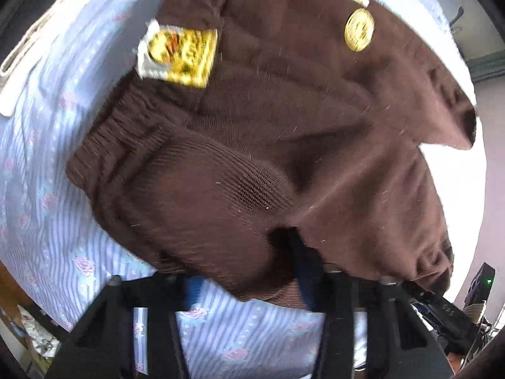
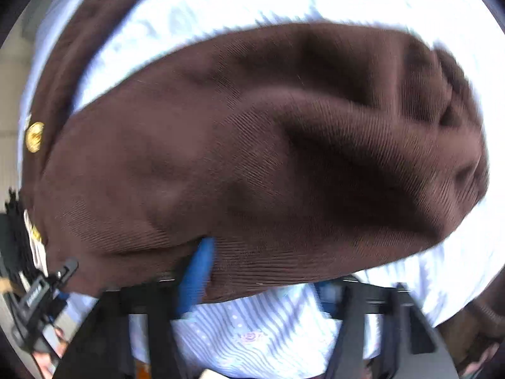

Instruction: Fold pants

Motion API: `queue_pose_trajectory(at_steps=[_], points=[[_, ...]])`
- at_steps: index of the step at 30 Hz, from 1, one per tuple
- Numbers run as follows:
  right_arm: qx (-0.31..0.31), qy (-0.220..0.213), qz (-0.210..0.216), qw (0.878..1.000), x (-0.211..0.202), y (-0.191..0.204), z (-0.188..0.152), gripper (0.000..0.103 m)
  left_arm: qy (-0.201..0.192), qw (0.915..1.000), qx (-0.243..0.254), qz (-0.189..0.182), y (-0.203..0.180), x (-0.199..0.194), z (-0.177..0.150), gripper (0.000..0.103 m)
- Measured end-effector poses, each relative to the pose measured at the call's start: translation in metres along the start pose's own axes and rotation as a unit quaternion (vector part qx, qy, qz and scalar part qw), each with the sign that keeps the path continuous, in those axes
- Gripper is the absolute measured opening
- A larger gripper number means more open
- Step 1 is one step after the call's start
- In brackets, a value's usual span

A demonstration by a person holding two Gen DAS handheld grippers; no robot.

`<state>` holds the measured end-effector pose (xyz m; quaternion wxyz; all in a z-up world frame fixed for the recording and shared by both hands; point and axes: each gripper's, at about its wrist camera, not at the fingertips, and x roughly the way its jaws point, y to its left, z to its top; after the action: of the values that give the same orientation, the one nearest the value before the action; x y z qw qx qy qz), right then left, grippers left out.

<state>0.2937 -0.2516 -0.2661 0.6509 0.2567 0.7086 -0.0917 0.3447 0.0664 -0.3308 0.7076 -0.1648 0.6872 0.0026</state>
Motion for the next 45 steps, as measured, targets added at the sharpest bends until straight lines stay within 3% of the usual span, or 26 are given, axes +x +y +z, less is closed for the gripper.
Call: queue_pose_trajectory(at_steps=[1,3,8,13,19,22,26,30,36,39,45], points=[[-0.014,-0.009,0.003,1.000,-0.010,0.005,0.002,0.026,-0.005,0.9999,0.000,-0.011,0.000,-0.008,0.001,0.032],[-0.024,-0.025,0.016,0.999,-0.028,0.012,0.003,0.022,-0.017,0.9994,0.007,-0.028,0.000,-0.025,0.001,0.028],[-0.050,-0.078,0.063,0.994,-0.097,0.037,-0.006,0.019,-0.073,0.9953,0.048,-0.042,0.001,-0.073,-0.014,0.023],[-0.077,-0.093,0.092,0.988,-0.141,0.041,-0.027,0.018,-0.106,0.9898,0.088,-0.038,-0.001,-0.119,-0.019,0.022],[-0.099,-0.044,0.102,0.989,-0.177,0.030,-0.078,0.018,-0.065,0.9905,0.120,-0.021,-0.004,-0.128,-0.045,0.022],[-0.078,-0.032,0.108,0.991,-0.186,0.022,-0.084,0.018,-0.038,0.9906,0.131,-0.007,0.005,-0.123,-0.065,0.022],[-0.067,-0.059,0.115,0.989,-0.201,0.026,-0.066,0.017,-0.025,0.9911,0.131,-0.010,-0.002,-0.120,-0.075,0.022],[-0.065,-0.093,0.119,0.986,-0.201,0.044,-0.039,0.017,-0.020,0.9957,0.088,-0.023,-0.002,-0.122,-0.056,0.022],[-0.069,-0.152,0.128,0.978,-0.205,0.080,0.049,0.017,-0.038,0.9987,0.018,-0.027,-0.008,-0.128,0.000,0.022],[-0.051,-0.152,0.127,0.979,-0.185,0.101,0.099,0.017,-0.042,0.9987,-0.015,-0.025,-0.007,-0.120,0.031,0.022],[-0.037,-0.132,0.090,0.986,-0.140,0.130,0.161,0.017,-0.012,0.9978,-0.062,-0.019,-0.001,-0.094,0.082,0.025]])
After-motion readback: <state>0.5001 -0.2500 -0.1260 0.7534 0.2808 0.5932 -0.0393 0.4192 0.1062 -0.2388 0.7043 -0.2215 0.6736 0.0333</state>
